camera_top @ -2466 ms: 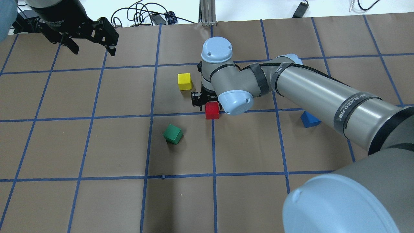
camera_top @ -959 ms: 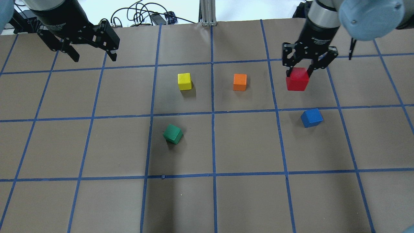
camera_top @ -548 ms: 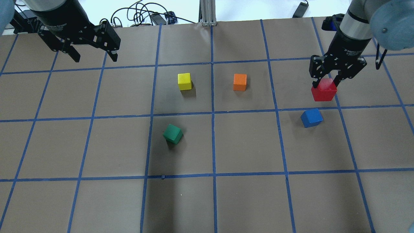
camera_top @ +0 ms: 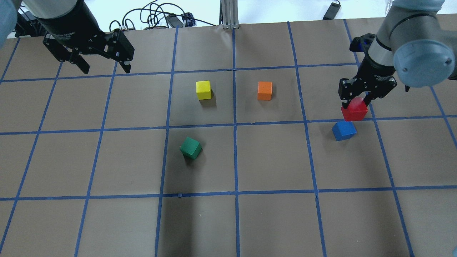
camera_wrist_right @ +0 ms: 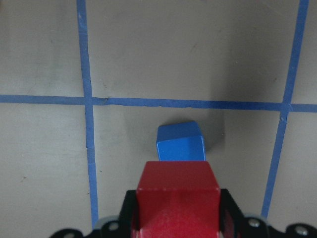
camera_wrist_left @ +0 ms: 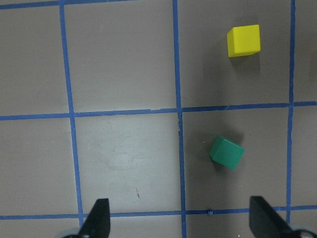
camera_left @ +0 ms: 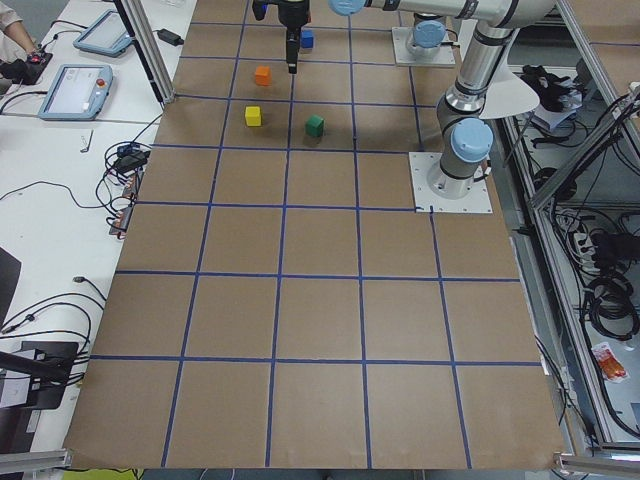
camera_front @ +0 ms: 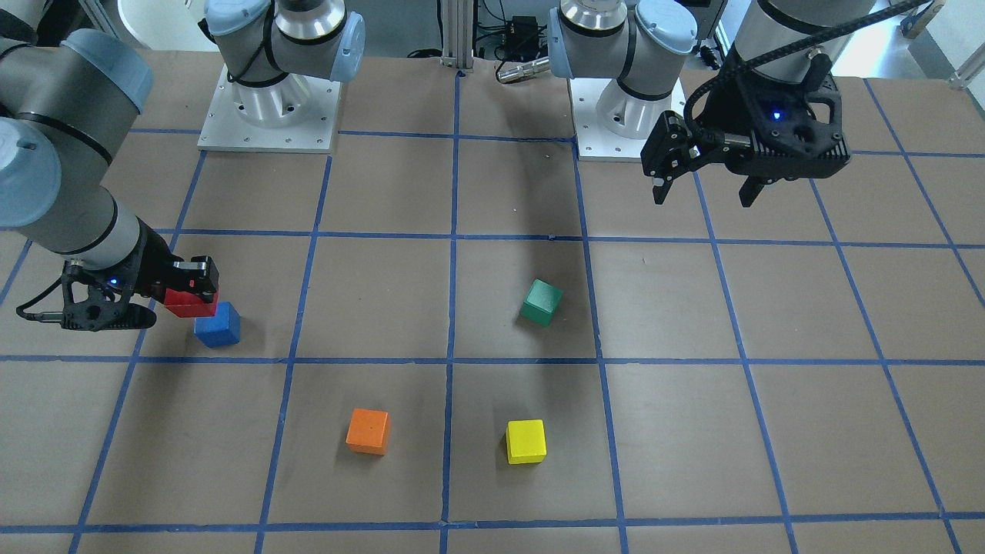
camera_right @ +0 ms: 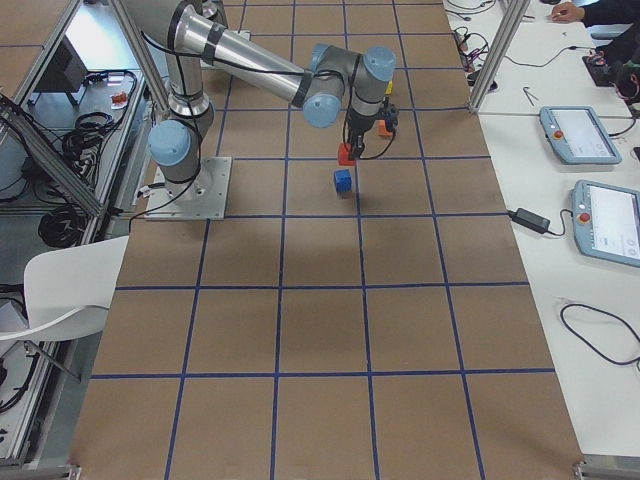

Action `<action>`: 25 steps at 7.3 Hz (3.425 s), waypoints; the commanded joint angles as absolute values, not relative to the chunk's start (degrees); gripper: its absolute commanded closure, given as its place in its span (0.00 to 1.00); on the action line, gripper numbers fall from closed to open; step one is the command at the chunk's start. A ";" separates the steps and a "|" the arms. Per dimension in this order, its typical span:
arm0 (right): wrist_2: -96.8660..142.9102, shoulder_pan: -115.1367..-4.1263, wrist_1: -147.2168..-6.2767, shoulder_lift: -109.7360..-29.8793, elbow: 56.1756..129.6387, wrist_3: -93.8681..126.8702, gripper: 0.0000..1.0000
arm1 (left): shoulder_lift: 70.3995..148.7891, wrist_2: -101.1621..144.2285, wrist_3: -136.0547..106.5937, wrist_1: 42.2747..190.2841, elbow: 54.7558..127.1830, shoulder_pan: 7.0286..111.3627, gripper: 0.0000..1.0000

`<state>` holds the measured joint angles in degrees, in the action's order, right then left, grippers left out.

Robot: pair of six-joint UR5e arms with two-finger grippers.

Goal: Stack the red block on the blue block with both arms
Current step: 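Lift the red cube with the right gripper and carry it above the blue cube, then lower the red cube onto the blue cube with the right gripper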

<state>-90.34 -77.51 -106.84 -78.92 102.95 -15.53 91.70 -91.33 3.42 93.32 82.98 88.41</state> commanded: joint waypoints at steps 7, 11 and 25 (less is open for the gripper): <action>-90.26 -76.64 -116.28 -78.66 109.77 -21.88 1.00 | 91.58 -90.97 3.34 93.16 83.14 88.50 0.00; -90.35 -76.64 -116.37 -78.49 110.12 -21.97 1.00 | 91.58 -91.23 3.25 93.16 83.41 88.51 0.00; -90.62 -76.64 -117.33 -77.78 110.13 -21.36 0.12 | 91.76 -91.23 3.25 92.99 83.32 88.51 0.00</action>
<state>-90.61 -76.63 -117.36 -77.79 110.16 -21.50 91.71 -91.23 3.25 93.05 83.34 88.51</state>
